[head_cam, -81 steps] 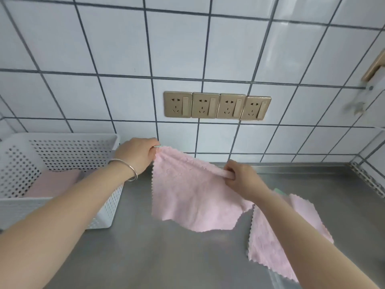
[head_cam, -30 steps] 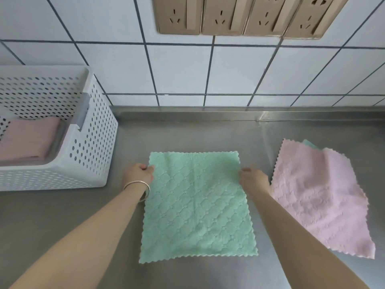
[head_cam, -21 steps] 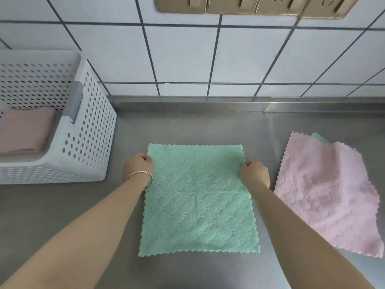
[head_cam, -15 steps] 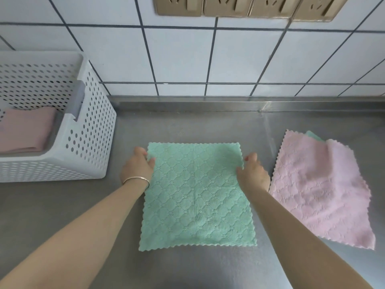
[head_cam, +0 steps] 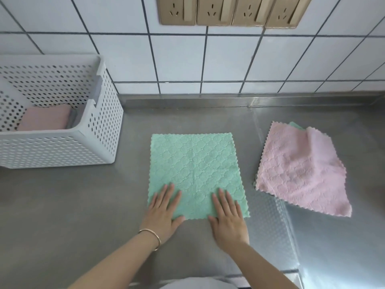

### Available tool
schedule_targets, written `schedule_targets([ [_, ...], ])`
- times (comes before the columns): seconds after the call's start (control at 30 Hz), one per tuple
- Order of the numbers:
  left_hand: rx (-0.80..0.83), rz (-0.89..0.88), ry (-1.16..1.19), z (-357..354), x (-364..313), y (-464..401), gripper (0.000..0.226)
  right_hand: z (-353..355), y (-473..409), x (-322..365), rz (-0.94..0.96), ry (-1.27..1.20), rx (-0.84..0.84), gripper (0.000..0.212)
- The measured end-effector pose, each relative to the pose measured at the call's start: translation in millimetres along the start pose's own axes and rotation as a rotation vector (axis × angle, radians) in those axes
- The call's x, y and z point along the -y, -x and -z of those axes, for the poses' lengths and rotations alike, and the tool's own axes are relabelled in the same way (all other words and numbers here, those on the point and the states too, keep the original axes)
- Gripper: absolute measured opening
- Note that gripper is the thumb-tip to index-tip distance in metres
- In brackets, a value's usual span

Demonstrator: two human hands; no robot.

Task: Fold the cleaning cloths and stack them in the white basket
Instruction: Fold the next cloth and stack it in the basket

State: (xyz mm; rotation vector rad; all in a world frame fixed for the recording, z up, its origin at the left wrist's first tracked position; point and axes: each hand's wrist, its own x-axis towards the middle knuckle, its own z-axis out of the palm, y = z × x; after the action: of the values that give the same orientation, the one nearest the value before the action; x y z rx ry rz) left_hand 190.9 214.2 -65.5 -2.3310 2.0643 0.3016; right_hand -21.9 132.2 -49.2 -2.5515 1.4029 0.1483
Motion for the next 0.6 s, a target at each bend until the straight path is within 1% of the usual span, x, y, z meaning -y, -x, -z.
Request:
schedule_targets([
  [0.03, 0.011, -0.029, -0.012, 1, 7, 1, 0.079, 1, 3, -9, -0.002, 0.010, 0.009, 0.058],
  [0.1, -0.024, -0.090, -0.040, 2, 17, 2, 0.075, 4, 7, -25, 0.027, 0.034, -0.018, 0.056],
  [0.17, -0.047, -0.140, -0.044, 8, 23, 2, 0.069, 10, 6, -37, 0.093, 0.038, -0.065, 0.052],
  [0.27, -0.078, -0.217, -0.017, 21, 29, 6, 0.047, 16, 1, -48, 0.216, 0.025, -0.158, 0.042],
  [0.3, -0.078, -0.250, 0.002, 25, 32, 7, 0.043, 19, 0, -51, 0.238, 0.019, -0.167, 0.040],
  [0.33, -0.073, -0.285, 0.033, 27, 36, 7, 0.049, 22, -1, -54, 0.252, 0.025, -0.170, 0.048],
  [0.37, -0.025, -0.295, 0.057, 29, 39, 8, 0.063, 25, -2, -55, 0.240, 0.025, -0.139, 0.058],
  [0.4, 0.009, -0.282, 0.082, 28, 42, 7, 0.075, 27, -3, -56, 0.207, 0.004, -0.125, 0.064],
  [0.43, 0.024, -0.250, 0.096, 31, 44, 7, 0.080, 30, -5, -55, 0.167, -0.029, -0.142, 0.063],
  [0.47, -0.014, -0.238, 0.098, 30, 46, 7, 0.080, 32, -7, -55, 0.130, -0.070, -0.182, 0.060],
  [0.53, -0.108, -0.213, 0.164, 31, 48, 10, 0.068, 35, -10, -53, 0.054, -0.151, -0.226, 0.053],
  [0.6, -0.122, -0.144, 0.214, 42, 48, 16, 0.055, 42, -9, -54, -0.005, -0.240, -0.205, 0.043],
])
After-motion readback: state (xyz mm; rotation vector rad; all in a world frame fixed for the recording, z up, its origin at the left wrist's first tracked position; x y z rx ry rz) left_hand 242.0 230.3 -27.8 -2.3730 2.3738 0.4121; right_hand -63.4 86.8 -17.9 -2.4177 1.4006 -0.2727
